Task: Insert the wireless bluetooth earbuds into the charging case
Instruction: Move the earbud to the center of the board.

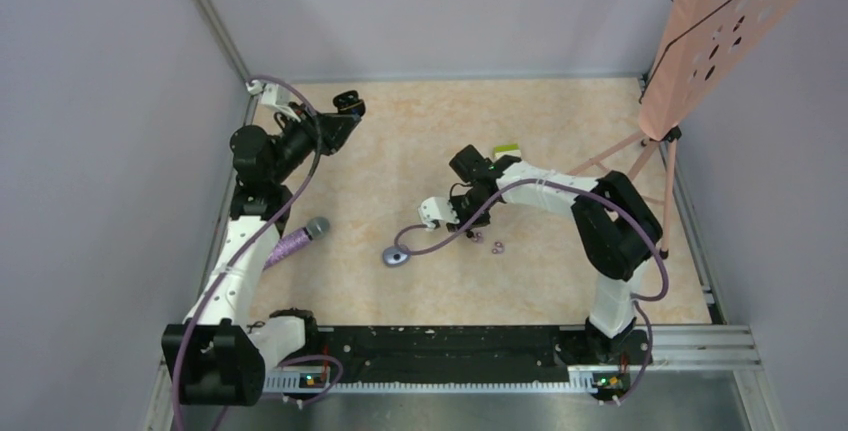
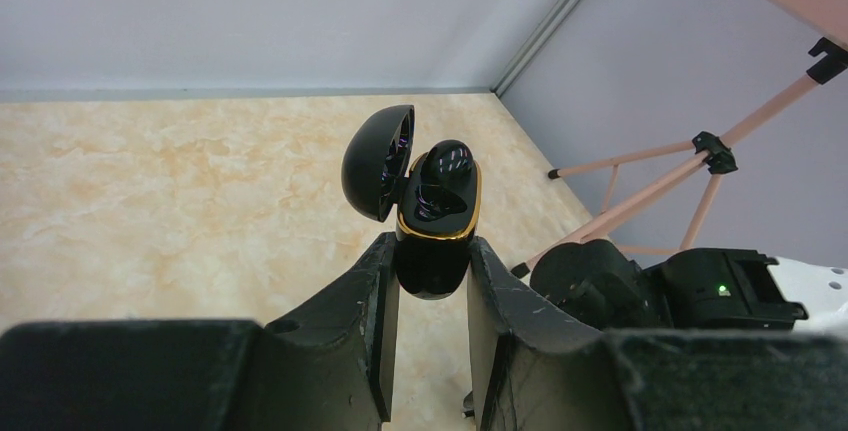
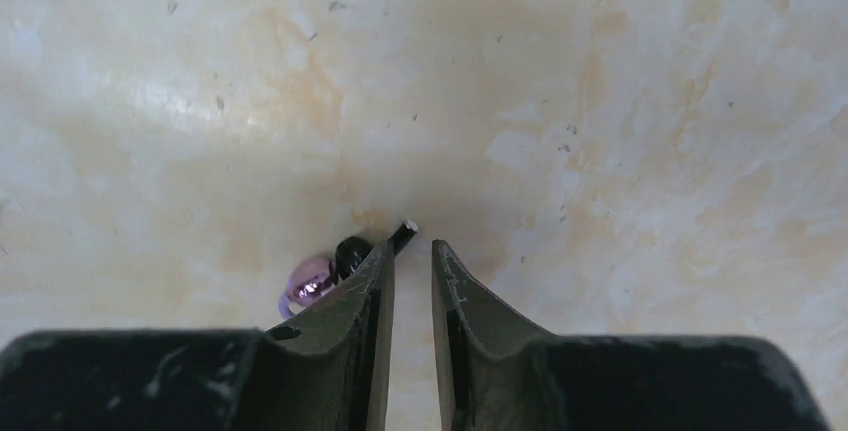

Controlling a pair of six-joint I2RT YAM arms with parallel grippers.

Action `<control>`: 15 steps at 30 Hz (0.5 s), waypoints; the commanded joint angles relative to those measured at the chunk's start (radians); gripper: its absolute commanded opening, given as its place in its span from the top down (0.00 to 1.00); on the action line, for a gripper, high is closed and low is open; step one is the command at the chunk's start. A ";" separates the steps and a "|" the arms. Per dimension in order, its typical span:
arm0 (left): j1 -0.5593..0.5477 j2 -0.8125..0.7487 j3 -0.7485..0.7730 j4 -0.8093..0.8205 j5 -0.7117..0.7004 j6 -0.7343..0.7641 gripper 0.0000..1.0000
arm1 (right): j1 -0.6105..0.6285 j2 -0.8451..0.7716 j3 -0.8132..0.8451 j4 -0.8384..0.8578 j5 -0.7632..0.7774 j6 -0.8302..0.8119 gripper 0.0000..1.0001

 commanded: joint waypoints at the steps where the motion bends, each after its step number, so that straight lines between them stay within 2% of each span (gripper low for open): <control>1: 0.005 0.018 0.016 0.066 0.043 -0.022 1.00 | -0.028 -0.088 -0.007 -0.034 -0.100 -0.339 0.77; 3: 0.005 0.027 0.024 0.065 0.057 -0.025 1.00 | -0.034 -0.101 0.021 -0.030 -0.136 -0.251 0.69; 8: 0.005 0.040 0.042 0.056 0.068 -0.025 1.00 | -0.052 -0.145 0.081 0.023 -0.171 0.202 0.56; 11: 0.004 0.047 0.052 0.049 0.067 -0.023 1.00 | -0.055 -0.175 0.039 0.100 -0.050 0.514 0.55; 15: 0.005 0.058 0.061 0.046 0.063 -0.026 1.00 | -0.068 -0.199 -0.016 0.103 -0.065 0.716 0.67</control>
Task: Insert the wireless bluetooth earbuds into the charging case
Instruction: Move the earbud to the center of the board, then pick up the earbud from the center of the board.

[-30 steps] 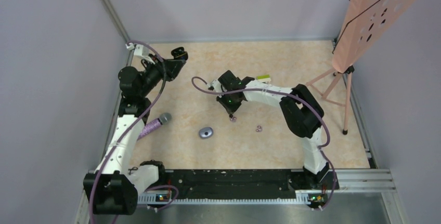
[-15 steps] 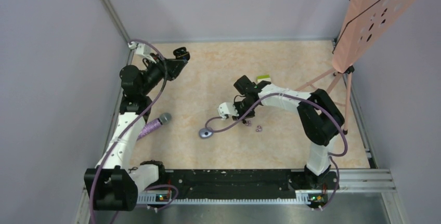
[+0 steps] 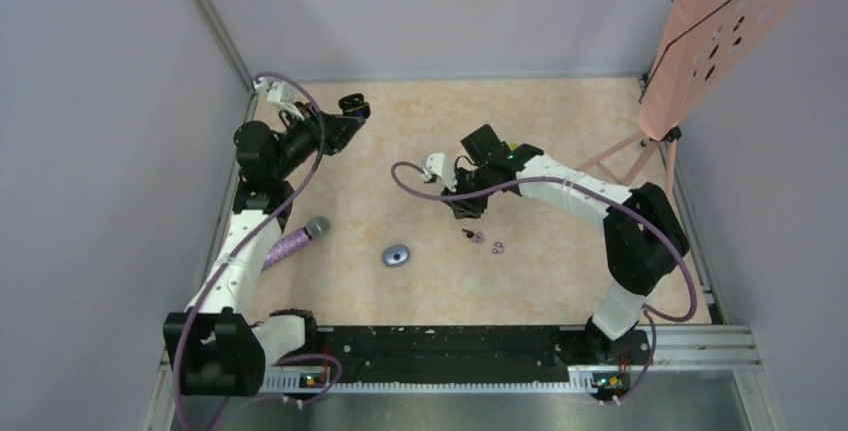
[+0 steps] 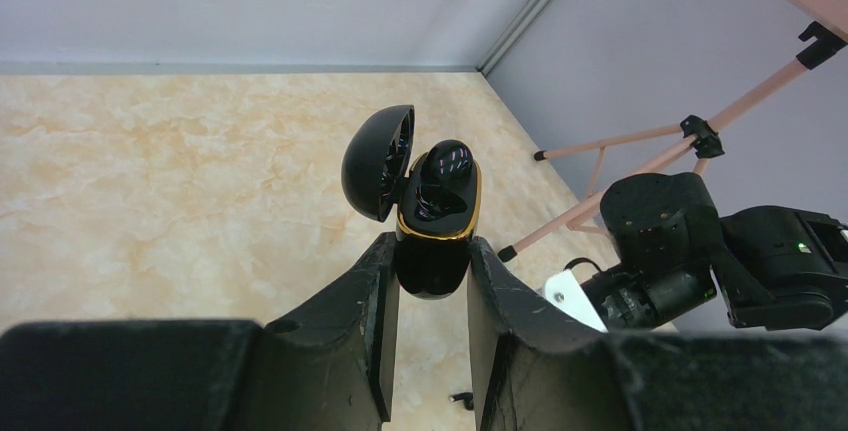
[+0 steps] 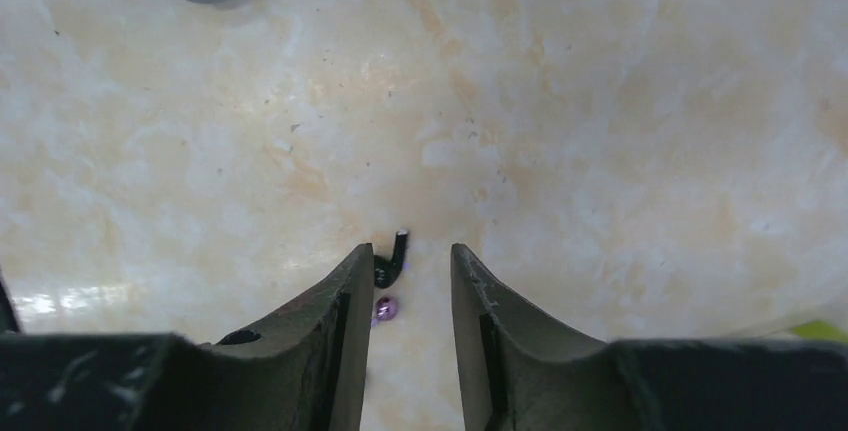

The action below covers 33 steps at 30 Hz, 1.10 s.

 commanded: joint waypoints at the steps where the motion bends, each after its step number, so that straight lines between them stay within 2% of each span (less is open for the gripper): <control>1: 0.005 0.012 0.055 0.045 0.011 -0.008 1.00 | -0.021 -0.067 -0.057 0.053 -0.018 0.362 0.72; 5: 0.005 0.019 0.062 0.047 0.011 -0.014 1.00 | -0.022 -0.052 -0.107 0.072 -0.093 0.453 0.89; 7: 0.005 0.019 0.063 0.048 0.008 -0.014 1.00 | -0.022 -0.038 -0.136 0.102 -0.100 0.487 0.92; 12: 0.005 0.003 0.065 0.030 -0.011 -0.008 1.00 | -0.028 0.005 -0.170 0.155 -0.078 0.527 0.94; 28: 0.005 -0.009 0.066 0.006 -0.031 0.015 1.00 | -0.113 0.031 -0.198 0.126 0.034 0.528 0.96; 33: 0.005 0.001 0.063 0.020 -0.032 -0.002 1.00 | -0.114 0.015 -0.198 0.125 0.057 0.550 0.89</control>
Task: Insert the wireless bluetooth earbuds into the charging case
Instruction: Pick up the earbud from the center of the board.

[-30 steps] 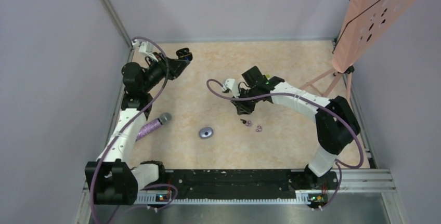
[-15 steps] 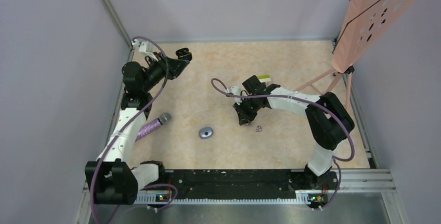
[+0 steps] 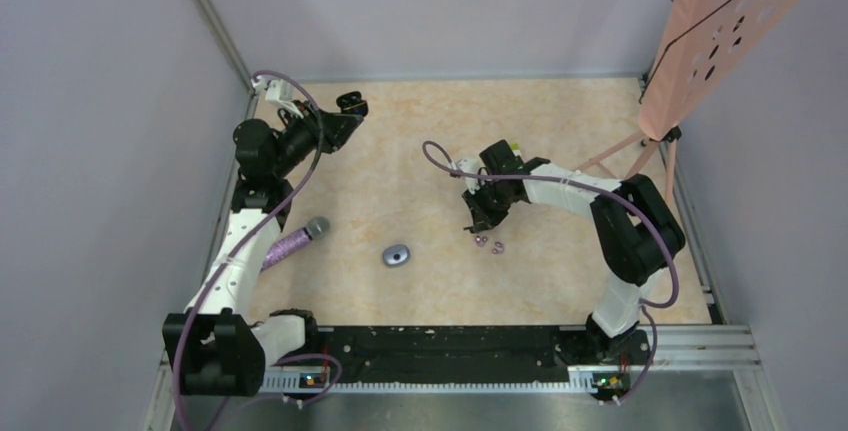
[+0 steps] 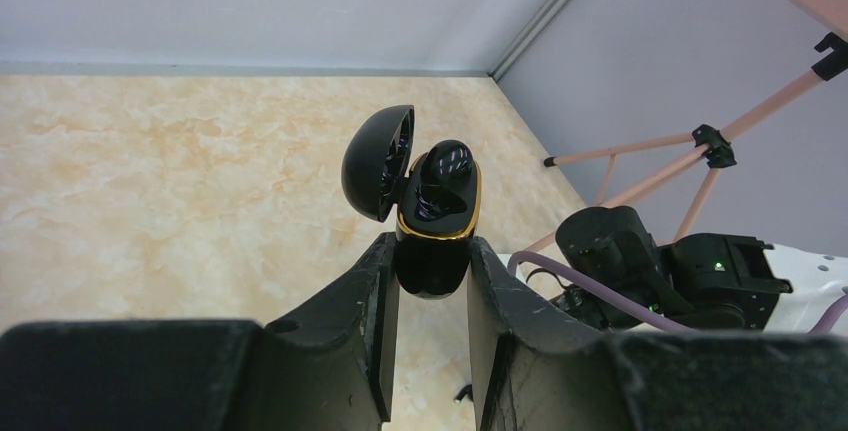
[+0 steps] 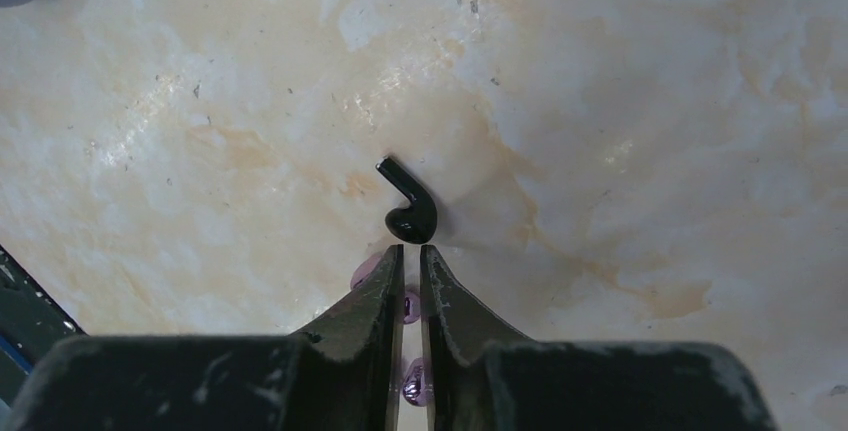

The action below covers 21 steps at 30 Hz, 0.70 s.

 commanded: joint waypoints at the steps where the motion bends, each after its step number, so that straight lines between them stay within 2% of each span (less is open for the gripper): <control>1: 0.005 -0.002 0.040 0.054 -0.005 -0.015 1.00 | -0.004 -0.025 -0.007 0.004 0.021 0.034 0.88; 7: 0.005 -0.004 0.037 0.057 -0.002 -0.015 1.00 | -0.003 -0.019 0.009 0.009 0.013 0.069 0.72; 21: 0.005 -0.025 0.032 0.026 -0.005 -0.002 1.00 | 0.015 0.045 0.049 0.022 0.012 0.140 0.71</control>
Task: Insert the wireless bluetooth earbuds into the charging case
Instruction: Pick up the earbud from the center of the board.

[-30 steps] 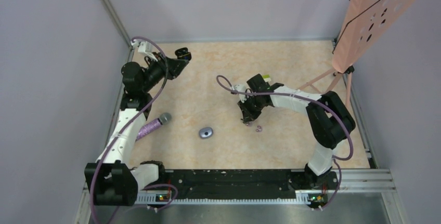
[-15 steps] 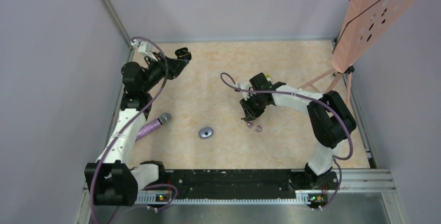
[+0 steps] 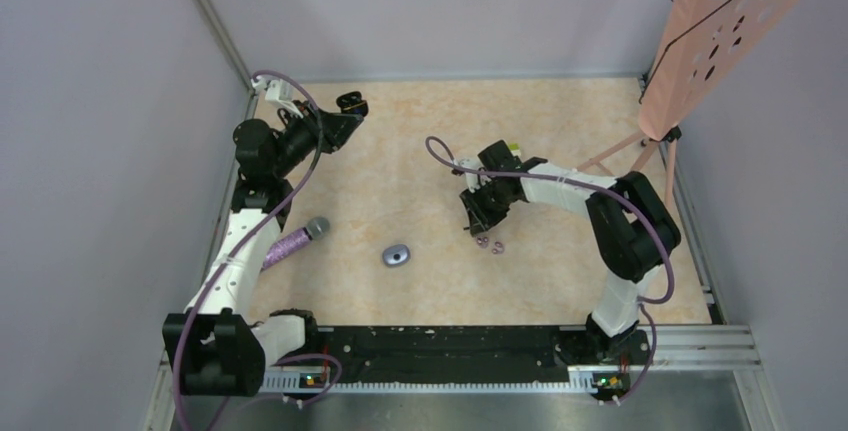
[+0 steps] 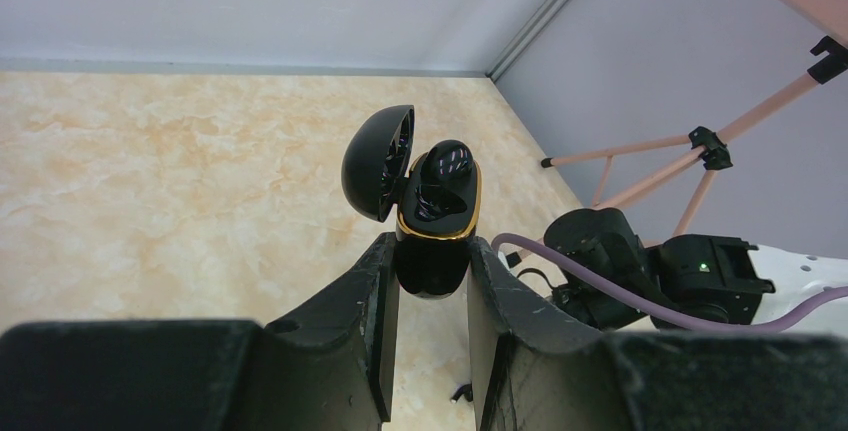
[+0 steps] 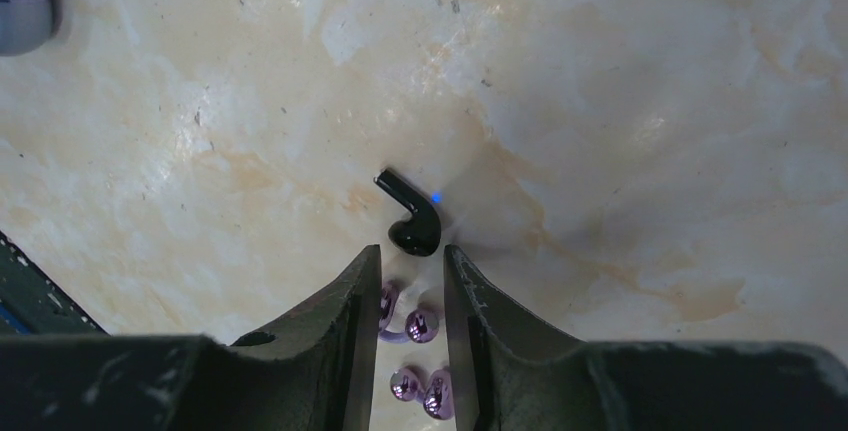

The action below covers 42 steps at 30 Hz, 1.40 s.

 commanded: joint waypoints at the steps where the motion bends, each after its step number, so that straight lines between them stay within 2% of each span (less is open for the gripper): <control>1: 0.004 -0.026 0.032 0.025 -0.006 0.009 1.00 | 0.021 0.023 0.048 0.018 0.018 0.033 0.71; 17: 0.005 -0.029 0.017 0.034 -0.013 0.004 1.00 | 0.054 0.062 0.060 0.014 0.139 0.052 0.73; 23: 0.005 -0.030 0.007 0.038 -0.014 0.004 1.00 | 0.101 0.057 0.031 0.024 0.184 -0.024 0.82; 26: 0.005 -0.030 -0.003 0.044 -0.014 0.004 1.00 | 0.124 0.042 0.021 0.031 0.197 -0.076 0.95; 27: 0.005 -0.027 -0.005 0.046 -0.014 0.007 1.00 | 0.127 0.033 0.023 0.029 0.207 -0.097 1.00; 33: 0.005 -0.001 -0.009 0.041 0.040 0.039 1.00 | 0.118 -0.107 0.097 0.020 0.341 -0.357 1.00; 38: -0.028 0.025 -0.002 0.048 0.069 0.120 1.00 | 0.115 -0.338 0.143 0.166 0.346 -0.603 1.00; 42: -0.093 0.047 0.026 0.032 0.066 0.192 1.00 | 0.148 -0.439 0.201 0.248 0.348 -0.775 1.00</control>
